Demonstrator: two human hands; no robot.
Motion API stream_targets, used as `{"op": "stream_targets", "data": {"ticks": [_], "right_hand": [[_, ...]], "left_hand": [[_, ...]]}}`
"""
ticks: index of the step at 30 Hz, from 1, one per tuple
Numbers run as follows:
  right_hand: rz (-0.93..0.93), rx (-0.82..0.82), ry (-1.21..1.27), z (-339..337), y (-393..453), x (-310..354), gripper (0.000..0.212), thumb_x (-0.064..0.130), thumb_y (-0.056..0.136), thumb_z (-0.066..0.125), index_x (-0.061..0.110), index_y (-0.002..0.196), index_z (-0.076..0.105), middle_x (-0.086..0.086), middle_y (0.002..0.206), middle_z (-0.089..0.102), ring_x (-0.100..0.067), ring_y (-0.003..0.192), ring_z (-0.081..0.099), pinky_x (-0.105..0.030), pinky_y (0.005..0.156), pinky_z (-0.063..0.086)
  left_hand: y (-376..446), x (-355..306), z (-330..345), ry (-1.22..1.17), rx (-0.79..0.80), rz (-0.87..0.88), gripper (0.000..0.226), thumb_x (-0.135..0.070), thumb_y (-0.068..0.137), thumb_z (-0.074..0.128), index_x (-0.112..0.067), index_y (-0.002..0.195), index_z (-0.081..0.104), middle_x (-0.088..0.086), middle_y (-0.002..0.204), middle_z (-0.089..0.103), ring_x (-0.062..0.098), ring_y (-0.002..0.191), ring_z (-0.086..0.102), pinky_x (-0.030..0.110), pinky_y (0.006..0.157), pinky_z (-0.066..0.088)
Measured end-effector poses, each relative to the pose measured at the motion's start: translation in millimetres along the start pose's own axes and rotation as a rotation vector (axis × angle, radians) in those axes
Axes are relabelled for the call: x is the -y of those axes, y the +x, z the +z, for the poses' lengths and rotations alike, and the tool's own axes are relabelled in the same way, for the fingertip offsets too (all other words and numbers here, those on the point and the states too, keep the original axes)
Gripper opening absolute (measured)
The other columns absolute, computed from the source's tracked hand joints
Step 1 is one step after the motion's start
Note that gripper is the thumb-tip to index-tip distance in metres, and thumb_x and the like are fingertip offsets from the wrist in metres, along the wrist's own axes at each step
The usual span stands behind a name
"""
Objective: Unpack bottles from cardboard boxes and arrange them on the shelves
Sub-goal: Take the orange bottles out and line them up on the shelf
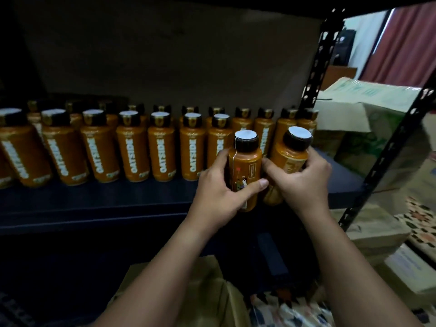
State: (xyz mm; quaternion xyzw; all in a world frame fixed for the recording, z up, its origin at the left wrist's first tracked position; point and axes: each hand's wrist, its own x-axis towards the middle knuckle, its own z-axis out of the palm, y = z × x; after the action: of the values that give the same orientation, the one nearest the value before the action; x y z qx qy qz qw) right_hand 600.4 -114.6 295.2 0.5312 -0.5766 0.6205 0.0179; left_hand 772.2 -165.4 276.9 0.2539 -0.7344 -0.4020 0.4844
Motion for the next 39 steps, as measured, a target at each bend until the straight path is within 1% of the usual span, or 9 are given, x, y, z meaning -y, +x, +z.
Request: {"op": "stream_targets", "data": {"ticks": [5,9,16,20,22,28,33,35,39], "right_hand": [[0.111,-0.008,-0.055,-5,23,-32,0.046,0.041,0.071,0.087,0.023,0.11,0.07,0.013,0.099,0.073,-0.001,0.093,0.07,-0.033,0.088,0.059],[0.18,-0.017,-0.023,2,40,-58,0.055,0.058,0.066,0.08,0.03,0.112,0.067,0.01,0.103,0.073,-0.008,0.099,0.07,-0.044,0.09,0.059],[0.19,-0.051,-0.141,10,57,-83,0.045,0.047,0.077,0.082,0.036,0.11,0.054,0.011,0.1,0.066,-0.009,0.094,0.065,-0.031,0.079,0.054],[0.189,-0.061,-0.14,10,57,-90,0.058,0.055,0.076,0.076,0.032,0.123,0.051,0.005,0.114,0.065,-0.018,0.106,0.063,-0.043,0.09,0.055],[0.19,-0.058,-0.131,7,56,-91,0.064,0.055,0.078,0.077,0.029,0.129,0.049,0.005,0.118,0.064,-0.018,0.109,0.062,-0.044,0.093,0.055],[0.215,-0.036,-0.09,-1,49,-92,0.084,0.058,0.073,0.081,0.03,0.14,0.039,0.003,0.134,0.058,-0.014,0.12,0.058,-0.024,0.091,0.047],[0.198,-0.057,-0.145,-3,45,-96,0.087,0.067,0.07,0.078,0.035,0.139,0.038,0.003,0.135,0.054,-0.017,0.124,0.053,-0.046,0.101,0.051],[0.191,-0.066,-0.154,-3,45,-96,0.085,0.066,0.071,0.078,0.033,0.139,0.039,0.002,0.134,0.054,-0.018,0.123,0.054,-0.047,0.101,0.051],[0.175,-0.066,-0.143,-3,45,-96,0.08,0.056,0.076,0.079,0.029,0.14,0.04,0.003,0.133,0.054,-0.016,0.122,0.053,-0.043,0.101,0.05]], "left_hand": [[39,11,23,0.031,0.045,-0.018,0.07,-0.039,0.079,0.087,-0.037,0.138,0.05,-0.022,0.129,0.063,-0.007,0.12,0.058,0.032,0.104,0.052],[59,24,36,0.045,0.052,-0.04,0.07,-0.039,0.08,0.086,-0.037,0.138,0.048,-0.021,0.129,0.062,-0.007,0.121,0.056,0.025,0.103,0.05],[84,44,59,0.119,0.019,-0.043,0.073,-0.037,0.083,0.083,-0.035,0.143,0.042,-0.018,0.133,0.059,-0.001,0.123,0.055,0.021,0.1,0.047],[90,49,64,0.157,-0.002,-0.024,0.081,-0.041,0.083,0.082,-0.031,0.15,0.037,-0.012,0.142,0.054,0.002,0.13,0.051,0.03,0.109,0.047],[88,51,64,0.176,-0.02,-0.015,0.091,-0.046,0.082,0.081,-0.03,0.155,0.029,-0.009,0.15,0.046,0.006,0.137,0.046,0.035,0.112,0.045],[84,49,64,0.327,-0.055,0.071,0.1,-0.047,0.083,0.079,-0.026,0.161,0.02,-0.006,0.152,0.032,0.011,0.142,0.039,0.04,0.111,0.047],[85,48,67,0.481,-0.091,0.084,0.104,-0.053,0.083,0.076,-0.02,0.162,0.018,0.001,0.137,0.033,0.017,0.131,0.042,0.04,0.106,0.05],[84,49,68,0.466,-0.081,0.058,0.103,-0.054,0.085,0.074,-0.021,0.163,0.016,0.001,0.138,0.036,0.017,0.132,0.043,0.041,0.106,0.05],[82,48,67,0.389,-0.03,0.016,0.098,-0.044,0.093,0.07,-0.029,0.164,0.004,-0.004,0.155,0.038,0.015,0.143,0.039,0.043,0.113,0.046]]}}
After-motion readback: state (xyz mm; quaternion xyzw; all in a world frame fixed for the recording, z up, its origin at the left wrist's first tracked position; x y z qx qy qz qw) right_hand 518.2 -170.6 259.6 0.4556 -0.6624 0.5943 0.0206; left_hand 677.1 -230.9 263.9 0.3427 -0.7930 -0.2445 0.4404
